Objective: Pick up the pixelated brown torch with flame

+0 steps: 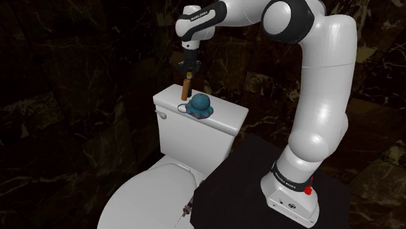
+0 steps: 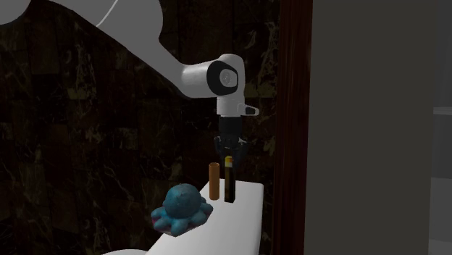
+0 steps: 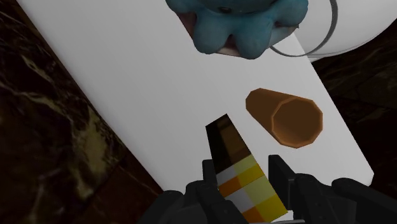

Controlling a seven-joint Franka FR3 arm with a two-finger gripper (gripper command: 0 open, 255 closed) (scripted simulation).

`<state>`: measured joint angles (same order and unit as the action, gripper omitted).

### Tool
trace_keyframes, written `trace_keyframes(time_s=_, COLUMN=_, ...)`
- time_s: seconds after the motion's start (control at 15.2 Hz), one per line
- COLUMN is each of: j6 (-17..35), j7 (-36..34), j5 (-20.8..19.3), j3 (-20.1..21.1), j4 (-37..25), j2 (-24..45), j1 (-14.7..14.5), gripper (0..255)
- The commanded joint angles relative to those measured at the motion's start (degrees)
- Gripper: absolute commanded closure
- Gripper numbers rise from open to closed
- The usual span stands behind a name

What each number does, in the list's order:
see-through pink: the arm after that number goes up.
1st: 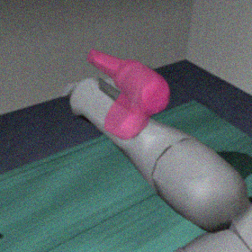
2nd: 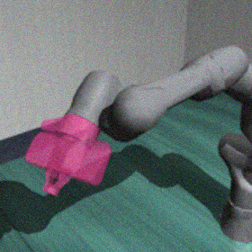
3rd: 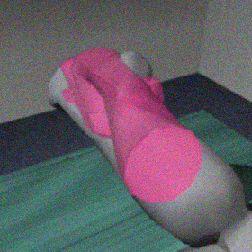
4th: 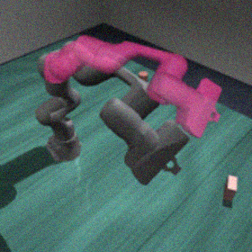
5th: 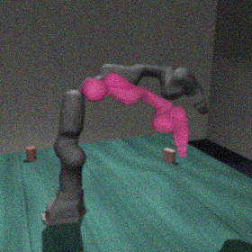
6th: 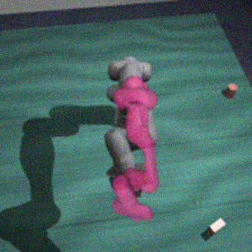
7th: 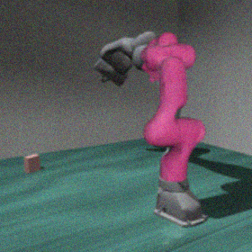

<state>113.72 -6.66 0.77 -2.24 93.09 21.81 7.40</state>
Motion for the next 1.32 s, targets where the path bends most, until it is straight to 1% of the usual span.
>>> trace_keyframes(time_s=0.0, j6=-0.1, j7=0.0, j5=0.0, j3=0.1, j4=0.1, j2=0.1, j1=0.0, gripper=255)
trace_keyframes(time_s=0.2, j6=0.0, j7=0.1, j5=0.1, j3=0.0, j4=0.1, j2=0.1, j1=0.0, gripper=255)
trace_keyframes(time_s=1.19, j6=-10.7, j7=0.1, j5=-0.1, j3=0.0, j4=-8.4, j2=-2.0, j1=0.1, gripper=255)
trace_keyframes(time_s=1.25, j6=-10.8, j7=0.1, j5=-0.1, j3=0.0, j4=-8.5, j2=-2.0, j1=0.1, gripper=255)
